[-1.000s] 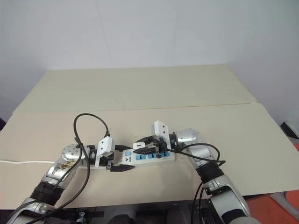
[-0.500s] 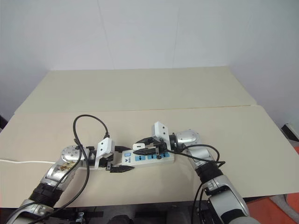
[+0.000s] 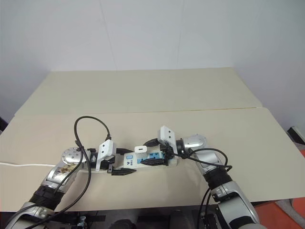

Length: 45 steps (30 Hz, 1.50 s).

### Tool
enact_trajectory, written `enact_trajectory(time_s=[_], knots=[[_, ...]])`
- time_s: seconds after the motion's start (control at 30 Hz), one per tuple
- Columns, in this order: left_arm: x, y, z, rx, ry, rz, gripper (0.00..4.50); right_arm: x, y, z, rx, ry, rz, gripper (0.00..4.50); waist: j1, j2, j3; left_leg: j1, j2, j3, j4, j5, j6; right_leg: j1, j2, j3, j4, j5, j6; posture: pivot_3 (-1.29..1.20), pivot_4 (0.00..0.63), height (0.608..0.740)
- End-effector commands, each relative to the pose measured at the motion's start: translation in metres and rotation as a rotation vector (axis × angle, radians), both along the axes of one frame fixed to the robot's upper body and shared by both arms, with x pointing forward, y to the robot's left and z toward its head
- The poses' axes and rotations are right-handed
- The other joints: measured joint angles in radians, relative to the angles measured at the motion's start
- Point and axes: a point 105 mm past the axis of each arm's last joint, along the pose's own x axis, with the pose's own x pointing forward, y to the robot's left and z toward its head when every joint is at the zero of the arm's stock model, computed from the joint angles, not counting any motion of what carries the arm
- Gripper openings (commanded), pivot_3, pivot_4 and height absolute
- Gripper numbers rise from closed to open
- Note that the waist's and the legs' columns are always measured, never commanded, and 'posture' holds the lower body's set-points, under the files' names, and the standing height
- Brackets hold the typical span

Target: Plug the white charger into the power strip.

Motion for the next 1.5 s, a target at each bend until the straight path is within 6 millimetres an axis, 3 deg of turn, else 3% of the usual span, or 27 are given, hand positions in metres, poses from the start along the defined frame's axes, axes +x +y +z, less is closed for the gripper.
enact_trajectory(time_s=[0.03,0.17,0.47,0.6,0.77,0.9,1.0,1.17,1.33,1.5], knots=[[0.009,0.006,0.0,0.033,-0.029,0.027,3.29,0.002,-0.009,-0.001,-0.015,0.03,-0.039,4.09,0.001,0.0,0.0,0.0,0.0,0.0,0.0,0.0,0.0,0.0,0.0,0.0,0.0,0.0,0.0,0.0,0.15,0.74],[0.016,0.005,0.008,0.002,-0.055,0.023,4.47,0.007,-0.012,0.005,0.0,0.03,-0.068,4.13,0.002,0.0,0.001,-0.001,0.0,0.0,0.0,0.0,0.0,-0.001,0.0,0.0,0.0,0.0,0.0,0.0,0.15,0.74],[0.019,0.016,0.039,-0.021,-0.17,-0.039,4.47,0.016,-0.023,0.026,0.04,0.002,-0.137,4.13,0.003,0.0,0.003,-0.01,0.0,0.0,0.0,0.0,0.0,-0.009,0.0,-0.001,-0.001,0.0,0.0,0.0,0.15,0.74],[0.005,0.029,0.067,-0.027,-0.186,-0.115,4.47,0.014,-0.047,0.05,0.064,-0.025,-0.186,4.13,0.005,0.0,0.003,-0.019,0.0,0.0,0.0,0.0,0.0,-0.02,0.0,0.0,0.001,0.001,0.0,0.0,0.15,0.74],[-0.014,0.041,0.09,-0.038,-0.167,-0.15,4.47,0.004,-0.075,0.072,0.055,-0.066,-0.236,4.13,0.003,0.001,0.004,-0.022,0.0,-0.001,-0.001,0.0,0.001,-0.021,0.0,-0.001,0.0,0.001,0.0,0.0,0.15,0.74],[-0.024,0.06,0.101,0.006,-0.162,-0.12,4.47,-0.005,-0.102,0.086,0.026,-0.099,-0.291,4.13,0.005,0.001,0.008,-0.026,0.0,-0.001,0.0,-0.001,0.002,-0.024,0.0,-0.001,-0.002,0.0,0.0,0.0,0.15,0.74],[-0.026,0.087,0.113,0.047,-0.172,-0.036,4.47,-0.015,-0.136,0.094,-0.032,-0.126,-0.363,4.13,0.009,0.002,0.011,-0.026,0.0,-0.001,0.0,-0.001,0.002,-0.024,0.0,-0.002,-0.002,0.0,0.0,0.0,0.15,0.74],[-0.025,0.107,0.129,0.072,-0.185,0.029,4.47,-0.026,-0.173,0.094,-0.104,-0.12,-0.446,4.13,0.025,0.001,0.013,-0.026,0.0,0.001,0.001,-0.001,0.002,-0.023,0.0,-0.002,-0.006,0.0,0.0,0.0,0.15,0.74],[-0.029,0.099,0.132,0.07,-0.18,0.013,4.47,-0.027,-0.204,0.095,-0.131,-0.129,-0.542,4.13,0.027,0.001,0.014,-0.025,0.0,0.001,0.001,-0.001,0.002,-0.022,0.0,-0.001,-0.004,0.0,0.0,0.0,0.15,0.74],[-0.029,0.089,0.128,0.048,-0.154,-0.014,4.47,-0.032,-0.211,0.082,-0.162,-0.153,-0.597,4.13,0.028,0.001,0.014,-0.023,0.001,0.001,0.0,-0.001,0.002,-0.022,0.0,-0.001,-0.004,0.0,0.0,0.0,0.15,0.74]])
